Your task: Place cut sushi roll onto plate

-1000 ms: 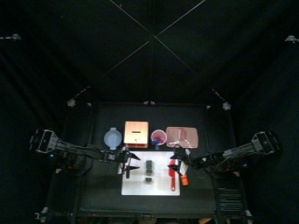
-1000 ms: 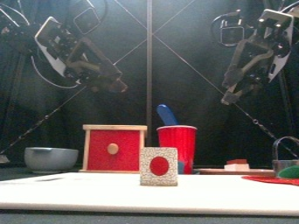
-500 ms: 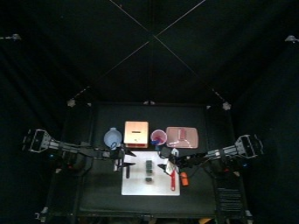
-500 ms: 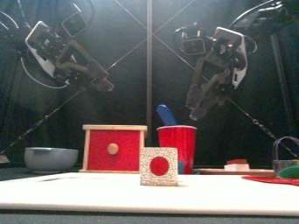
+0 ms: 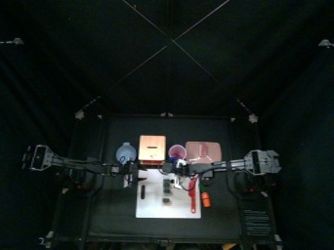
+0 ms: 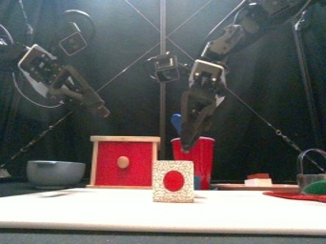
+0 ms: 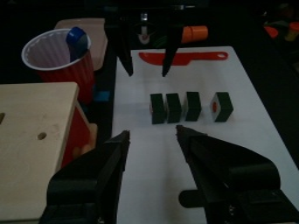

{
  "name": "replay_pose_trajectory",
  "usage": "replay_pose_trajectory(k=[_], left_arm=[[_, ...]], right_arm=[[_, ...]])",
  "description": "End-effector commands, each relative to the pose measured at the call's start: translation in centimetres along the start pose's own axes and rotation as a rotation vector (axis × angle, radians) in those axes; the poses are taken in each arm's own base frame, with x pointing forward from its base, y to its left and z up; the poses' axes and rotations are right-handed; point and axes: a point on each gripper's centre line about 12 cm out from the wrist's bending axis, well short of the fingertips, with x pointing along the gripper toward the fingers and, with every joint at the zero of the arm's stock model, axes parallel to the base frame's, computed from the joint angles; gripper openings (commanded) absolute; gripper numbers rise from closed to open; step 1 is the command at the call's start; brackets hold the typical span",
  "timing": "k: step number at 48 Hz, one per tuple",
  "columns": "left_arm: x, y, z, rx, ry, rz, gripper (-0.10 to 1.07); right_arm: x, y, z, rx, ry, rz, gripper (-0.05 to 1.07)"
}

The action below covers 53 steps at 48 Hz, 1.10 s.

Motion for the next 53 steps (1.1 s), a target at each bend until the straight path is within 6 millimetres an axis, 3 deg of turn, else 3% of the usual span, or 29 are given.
replay_pose_trajectory(k=[1,22,53], left_arm=[[-0.2,0.2,0.3,-0.004,-0.017,0.008,0.84],[-0.5,0.2,-0.4,-0.006,0.0,0.007,0.84],[-0.5,0.3,-0.6,-0.051,0.005,0.023,0.84]], right_arm=[[-0.6,-0.1,1.6,0.004,-0.044,0.003,0.88],[1.6,0.4,1.9,-0.001,-0.02,0.004,0.88],[0.6,0.6,2.2,-0.002,-0.022,0.007,0.88]])
